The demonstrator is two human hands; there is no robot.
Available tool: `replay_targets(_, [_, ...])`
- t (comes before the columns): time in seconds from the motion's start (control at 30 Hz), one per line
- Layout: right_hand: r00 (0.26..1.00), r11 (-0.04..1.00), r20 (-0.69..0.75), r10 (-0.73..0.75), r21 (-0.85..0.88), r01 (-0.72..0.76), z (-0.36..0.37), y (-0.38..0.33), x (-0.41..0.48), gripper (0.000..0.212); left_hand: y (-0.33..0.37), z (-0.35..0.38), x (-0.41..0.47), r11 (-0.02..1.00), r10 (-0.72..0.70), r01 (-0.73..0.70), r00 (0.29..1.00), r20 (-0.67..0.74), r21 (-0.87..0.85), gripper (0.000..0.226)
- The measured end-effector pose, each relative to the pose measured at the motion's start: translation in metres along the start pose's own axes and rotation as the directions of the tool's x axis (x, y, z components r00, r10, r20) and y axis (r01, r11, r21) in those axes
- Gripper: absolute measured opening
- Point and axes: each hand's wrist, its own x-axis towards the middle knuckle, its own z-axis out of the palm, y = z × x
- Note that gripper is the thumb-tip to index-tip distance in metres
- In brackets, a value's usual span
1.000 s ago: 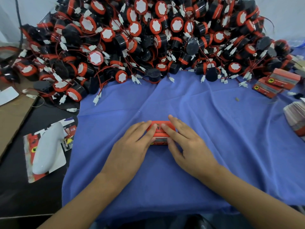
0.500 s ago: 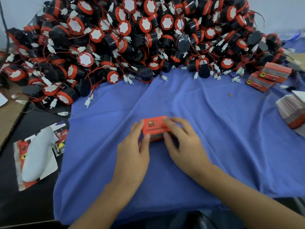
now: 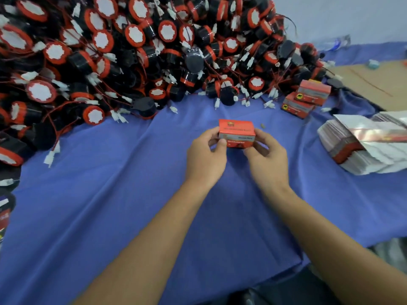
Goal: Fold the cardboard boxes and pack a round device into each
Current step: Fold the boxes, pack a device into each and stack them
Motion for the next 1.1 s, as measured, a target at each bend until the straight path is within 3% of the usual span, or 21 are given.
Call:
replay_targets(0.23, [0.985,0.996,-0.159,0.059,-0.058,-0.069,-0.039,0.011,0.068,0.049,0.003,0.09,0.053,1.0,-0.001,0.007,0.948,0.318,-0.018,0.045])
replay_targets(0.53, [0.944,0.981,-0.281,0.17,-0.04,-0.189,-0.061,0.035,0.14,0.062,0.003,0.173,0.121,0.998,-0.035,0.058,0.88,0.473,-0.034,0.057])
replay_targets(0.73, [0.957,0.97,-0.223,0.184,-0.116,-0.214,-0.065,0.04,0.144,0.078,-0.003,0.187,0.126,0.992,-0.118,0.124,0.859,0.499,0.021,0.079])
replay_targets(0.8, [0.97,0.973,-0.229,0.077,-0.196,-0.124,-0.071,0.032,0.135,0.075,0.007,0.183,0.115,0.996,-0.083,0.066,0.914,0.396,0.057,0.082])
replay_targets(0.9, [0.933,0.886,-0.288,-0.215,-0.459,0.062,-0.099,0.01,0.117,0.061,0.036,0.183,0.087,0.99,0.125,-0.134,0.971,0.203,0.032,0.065])
replay_targets(1.0, [0.893,0.771,-0.316,-0.321,-0.634,0.053,-0.151,-0.01,0.105,0.052,0.069,0.204,0.056,0.951,0.294,-0.309,0.9,0.323,-0.004,0.046])
replay_targets(1.1, [0.894,0.719,-0.383,-0.234,-0.687,-0.106,-0.211,-0.014,0.102,0.055,0.092,0.229,0.031,0.882,0.391,-0.462,0.827,0.404,0.092,0.043])
